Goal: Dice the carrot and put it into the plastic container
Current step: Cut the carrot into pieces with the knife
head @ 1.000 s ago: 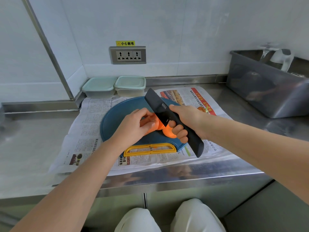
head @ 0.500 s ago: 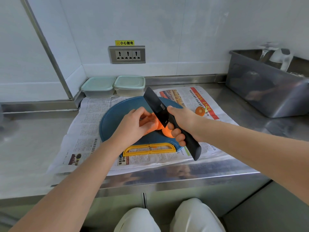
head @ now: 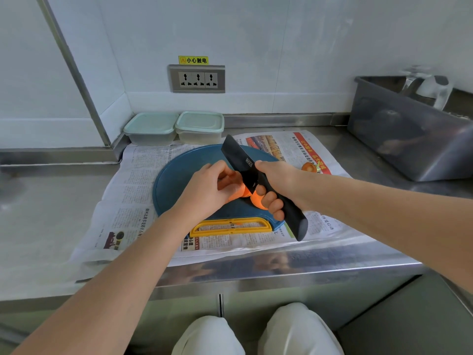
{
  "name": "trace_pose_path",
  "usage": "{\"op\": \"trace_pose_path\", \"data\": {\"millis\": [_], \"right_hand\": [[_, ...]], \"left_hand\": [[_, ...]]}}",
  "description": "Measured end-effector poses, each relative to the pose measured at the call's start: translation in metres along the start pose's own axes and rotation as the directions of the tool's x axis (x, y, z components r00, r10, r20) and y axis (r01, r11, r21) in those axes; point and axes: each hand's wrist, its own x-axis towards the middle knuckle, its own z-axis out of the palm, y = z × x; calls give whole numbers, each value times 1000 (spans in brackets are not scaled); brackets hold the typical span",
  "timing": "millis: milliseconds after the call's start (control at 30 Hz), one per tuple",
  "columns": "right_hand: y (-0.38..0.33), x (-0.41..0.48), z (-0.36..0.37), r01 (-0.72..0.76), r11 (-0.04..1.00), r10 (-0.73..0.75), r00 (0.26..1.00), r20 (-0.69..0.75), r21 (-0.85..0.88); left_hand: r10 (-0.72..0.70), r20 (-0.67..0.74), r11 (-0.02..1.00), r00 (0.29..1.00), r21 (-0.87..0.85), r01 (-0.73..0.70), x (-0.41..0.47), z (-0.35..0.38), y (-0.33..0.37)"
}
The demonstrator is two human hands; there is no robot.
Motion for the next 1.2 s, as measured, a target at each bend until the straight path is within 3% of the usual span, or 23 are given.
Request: {"op": "trace_pose_path", "data": {"millis": [400, 667, 1067, 1200], "right_hand": [[1, 14, 10, -15, 999, 16, 1000, -9, 32], [14, 28, 26, -28, 998, 32, 995, -90, 50], [20, 34, 25, -61, 988, 63, 998, -12, 142], [18, 26, 15, -16, 979, 8, 999, 42, 205]], "left_hand": [[14, 16, 999, 1000, -48, -13, 1, -5, 1], [5, 18, 995, 1000, -97, -3, 4, 0, -7], [47, -8, 998, 999, -48, -47, 1, 0, -8], [55, 25, 998, 998, -27, -54, -4, -4, -8]]}}
